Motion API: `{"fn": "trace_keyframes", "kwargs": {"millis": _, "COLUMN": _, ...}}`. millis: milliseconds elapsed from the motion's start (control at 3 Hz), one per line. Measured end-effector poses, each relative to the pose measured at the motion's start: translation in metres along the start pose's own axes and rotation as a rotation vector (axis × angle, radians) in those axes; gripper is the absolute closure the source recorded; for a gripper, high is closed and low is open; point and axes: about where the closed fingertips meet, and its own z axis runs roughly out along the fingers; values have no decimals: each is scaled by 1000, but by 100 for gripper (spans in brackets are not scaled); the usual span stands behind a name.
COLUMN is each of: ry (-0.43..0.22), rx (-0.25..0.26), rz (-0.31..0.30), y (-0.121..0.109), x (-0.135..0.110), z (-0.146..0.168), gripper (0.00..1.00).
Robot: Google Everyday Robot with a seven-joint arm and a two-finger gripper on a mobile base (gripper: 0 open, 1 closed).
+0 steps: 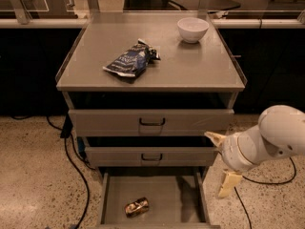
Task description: Pick orange can from bottom drawer and place on counter
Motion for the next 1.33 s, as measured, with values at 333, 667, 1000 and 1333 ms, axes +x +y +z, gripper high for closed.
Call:
{"fn": "trace_keyframes", "kwargs": {"millis": 333, "ry": 1, "rx": -8, "rz": 8, "y": 8, "x": 6, "z": 15, "gripper": 0}}
{"fn": "trace_keyframes", "kwargs": {"millis": 667, "ry": -32, "rx": -12, "rz": -2, "y": 15, "x": 13, "z": 45, "gripper": 0}}
{"fn": "trace_keyframes", "kwargs": {"millis": 1000, "ry": -61, "rx": -19, "rz": -20, "y": 19, "x": 21, "z": 89, "gripper": 0}}
{"fn": "trace_keyframes", "kwargs": {"millis": 1333, "ry": -96, "rx": -34, "rz": -39, "y": 19, "x": 23, "z": 134, "gripper": 0}}
